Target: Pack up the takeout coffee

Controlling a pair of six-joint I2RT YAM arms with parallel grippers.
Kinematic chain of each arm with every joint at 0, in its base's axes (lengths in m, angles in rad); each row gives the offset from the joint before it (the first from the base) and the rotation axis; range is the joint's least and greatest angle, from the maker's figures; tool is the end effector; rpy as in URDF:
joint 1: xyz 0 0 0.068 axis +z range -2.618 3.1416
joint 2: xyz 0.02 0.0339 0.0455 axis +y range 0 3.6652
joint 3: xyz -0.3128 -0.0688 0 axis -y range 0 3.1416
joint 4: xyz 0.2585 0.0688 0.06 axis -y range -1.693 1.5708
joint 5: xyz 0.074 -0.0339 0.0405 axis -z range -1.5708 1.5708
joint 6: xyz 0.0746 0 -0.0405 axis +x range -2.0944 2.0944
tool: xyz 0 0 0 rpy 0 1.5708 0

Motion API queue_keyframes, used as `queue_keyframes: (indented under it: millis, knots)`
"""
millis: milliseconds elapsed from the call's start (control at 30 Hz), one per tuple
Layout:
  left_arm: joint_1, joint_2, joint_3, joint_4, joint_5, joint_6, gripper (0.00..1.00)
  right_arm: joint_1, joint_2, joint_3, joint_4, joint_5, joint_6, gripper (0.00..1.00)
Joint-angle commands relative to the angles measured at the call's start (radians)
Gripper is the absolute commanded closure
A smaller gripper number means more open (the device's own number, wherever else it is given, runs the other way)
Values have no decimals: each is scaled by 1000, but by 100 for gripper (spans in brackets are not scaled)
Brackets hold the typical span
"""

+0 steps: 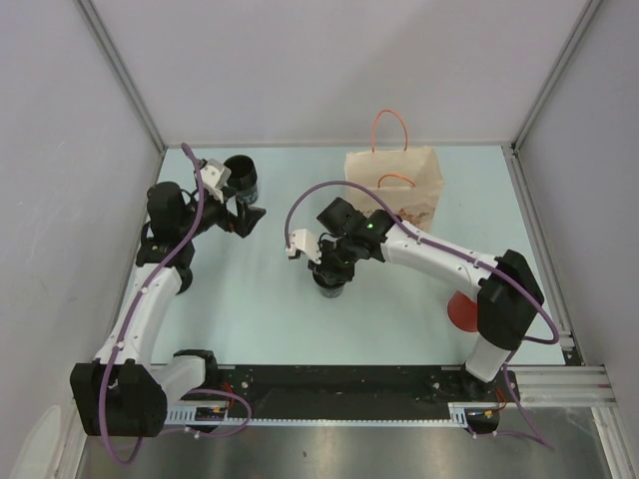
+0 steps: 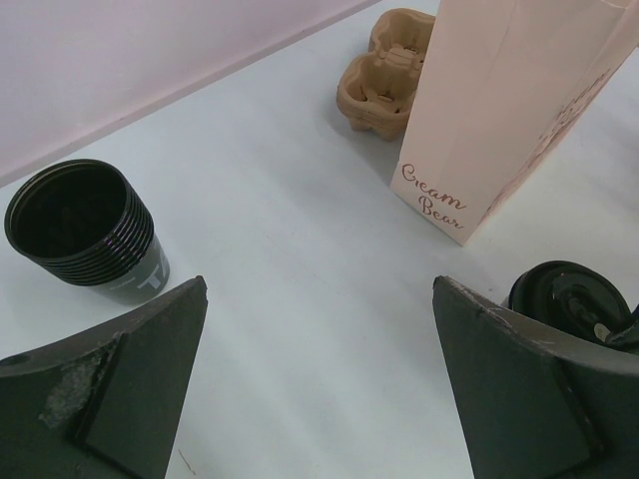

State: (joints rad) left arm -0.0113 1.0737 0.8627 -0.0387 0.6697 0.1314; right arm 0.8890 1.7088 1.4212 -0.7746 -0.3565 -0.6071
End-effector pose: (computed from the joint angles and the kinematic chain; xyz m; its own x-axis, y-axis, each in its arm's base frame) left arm 0.2640 -0.0493 0.3602 -0.1650 0.1046 -0.9807 0.6374 0.7701 -0.0251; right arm 0.2306 0.3254 0.2818 0.0241 -0.8186 -0.5738 -0.9996 -0.0102 -0.0274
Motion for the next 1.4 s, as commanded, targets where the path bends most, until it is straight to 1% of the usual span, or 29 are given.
queue_keyframes:
  millis: [0, 233, 467, 567, 600, 667, 700, 867, 933, 1067, 1100, 1167, 1200, 1267, 1300, 1367]
  knots:
    - [8, 2, -4, 34, 31, -3, 1, 4, -9, 4, -11, -7, -22, 100]
    - [8, 5, -2, 34, 36, -4, 1, 7, -9, 4, -5, -13, -23, 88]
    - [8, 9, -4, 34, 37, -9, 1, 7, -17, 4, 6, -30, -17, 86]
    - [8, 8, -2, 34, 39, -7, 1, 10, -12, 2, 8, -30, -17, 81]
    - [8, 9, -4, 34, 41, -7, 1, 10, -12, 4, 8, -33, -19, 77]
    - [8, 9, -4, 34, 41, -7, 1, 11, -11, 2, 9, -32, -20, 73]
    - [8, 9, -2, 34, 39, -7, 1, 11, -11, 4, 9, -30, -20, 70]
    - [8, 11, -4, 34, 44, -7, 1, 11, -18, 2, 15, -27, -17, 65]
    - [8, 11, -2, 34, 44, -7, 1, 10, -26, 4, 21, -19, -11, 60]
    - [8, 20, 2, 33, 57, -4, 0, 10, -95, 2, 46, -1, -6, 51]
    - [8, 23, 2, 27, 59, -4, 1, 8, -107, 2, 49, 2, -6, 46]
    - [8, 29, 7, 23, 71, -3, 1, 5, -132, 4, 61, 7, -3, 39]
    - [8, 32, 9, 20, 79, -3, 1, 7, -155, 4, 64, 19, -2, 34]
    - [8, 43, 15, 11, 117, 5, 0, 2, -178, 5, 75, 34, 0, 29]
    - [8, 48, 24, -10, 140, 8, 1, -5, -201, 4, 83, 50, 3, 24]
    - [-1, 64, 36, -33, 201, 28, 1, -27, -227, 4, 104, 50, 24, 19]
